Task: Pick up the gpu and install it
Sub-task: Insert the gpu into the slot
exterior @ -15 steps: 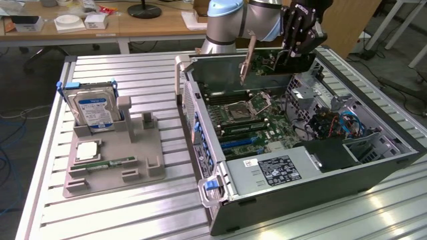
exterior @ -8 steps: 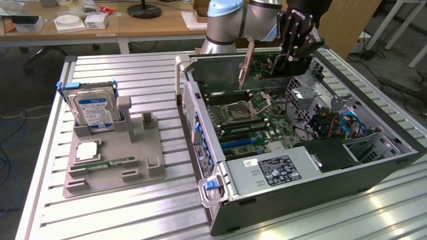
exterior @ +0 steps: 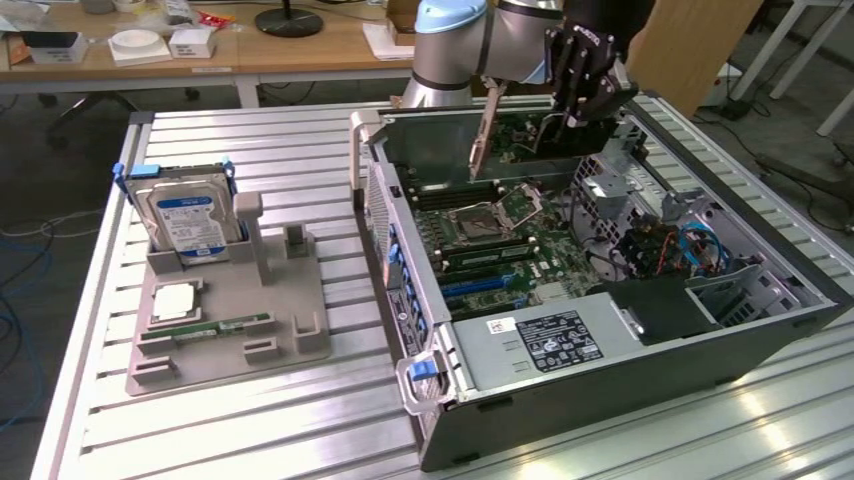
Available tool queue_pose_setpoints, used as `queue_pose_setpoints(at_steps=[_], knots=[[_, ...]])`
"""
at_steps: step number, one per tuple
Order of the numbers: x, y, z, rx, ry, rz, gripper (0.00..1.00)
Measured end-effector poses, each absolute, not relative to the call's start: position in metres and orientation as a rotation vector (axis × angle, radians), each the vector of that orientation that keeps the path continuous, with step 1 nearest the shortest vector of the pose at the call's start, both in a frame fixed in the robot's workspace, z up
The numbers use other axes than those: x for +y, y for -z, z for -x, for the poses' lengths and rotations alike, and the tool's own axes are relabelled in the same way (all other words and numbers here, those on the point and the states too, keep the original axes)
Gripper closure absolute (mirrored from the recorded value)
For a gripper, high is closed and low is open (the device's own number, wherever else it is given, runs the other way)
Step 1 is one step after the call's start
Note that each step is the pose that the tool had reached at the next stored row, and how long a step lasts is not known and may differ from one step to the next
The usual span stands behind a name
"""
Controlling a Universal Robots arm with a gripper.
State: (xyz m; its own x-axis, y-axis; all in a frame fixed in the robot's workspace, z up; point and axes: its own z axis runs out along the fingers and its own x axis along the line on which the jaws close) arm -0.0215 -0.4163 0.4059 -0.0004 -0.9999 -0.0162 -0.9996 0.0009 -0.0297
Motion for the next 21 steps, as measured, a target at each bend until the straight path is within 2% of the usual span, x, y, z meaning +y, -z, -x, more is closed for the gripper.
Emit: queue_pose_setpoints(at_steps=[21], knots=[[-0.418, -0.397, 0.038, 2.199, 0.015, 2.198, 0.74]])
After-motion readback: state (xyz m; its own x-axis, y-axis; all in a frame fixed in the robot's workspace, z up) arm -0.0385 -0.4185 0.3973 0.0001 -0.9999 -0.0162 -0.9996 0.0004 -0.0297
